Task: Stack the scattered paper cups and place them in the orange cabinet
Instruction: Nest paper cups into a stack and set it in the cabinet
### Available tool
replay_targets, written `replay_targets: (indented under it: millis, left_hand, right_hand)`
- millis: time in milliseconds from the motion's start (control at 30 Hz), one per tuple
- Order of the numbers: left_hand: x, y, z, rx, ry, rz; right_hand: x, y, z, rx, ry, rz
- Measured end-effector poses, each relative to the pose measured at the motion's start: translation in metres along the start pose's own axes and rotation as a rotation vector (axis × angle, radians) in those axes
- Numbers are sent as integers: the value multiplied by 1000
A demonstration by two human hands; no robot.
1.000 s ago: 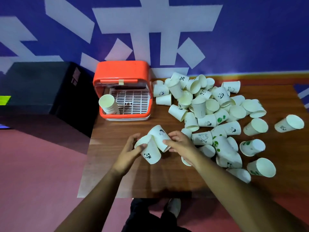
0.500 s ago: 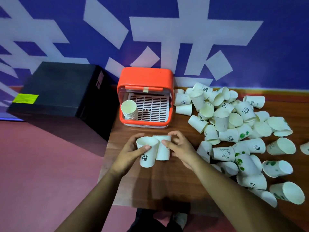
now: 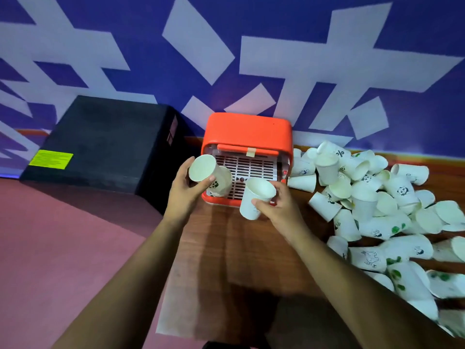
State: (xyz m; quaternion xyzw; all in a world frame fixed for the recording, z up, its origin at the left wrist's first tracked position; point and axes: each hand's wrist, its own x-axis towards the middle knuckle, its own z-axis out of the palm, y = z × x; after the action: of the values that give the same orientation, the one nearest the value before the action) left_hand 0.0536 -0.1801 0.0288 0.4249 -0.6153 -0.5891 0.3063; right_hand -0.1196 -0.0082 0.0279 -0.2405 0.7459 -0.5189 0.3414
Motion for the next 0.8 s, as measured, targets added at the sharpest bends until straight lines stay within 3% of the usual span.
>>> replay_targets:
  millis: [200,600,700,800]
  left_hand:
    - [22,-16,14,122,-100,107]
    - [48,-62,9,485,-353,-22]
    - [51,-69,-2,418,-431,-21]
    - [41,-52,-10,243,-360,-39]
  right_hand:
    - [16,-3,4,-21,42,18]
    - [32,-9,30,-51,78,-20]
    - [39,-15,38,-35,41,-57]
    - [46,-21,49,11,10,-90]
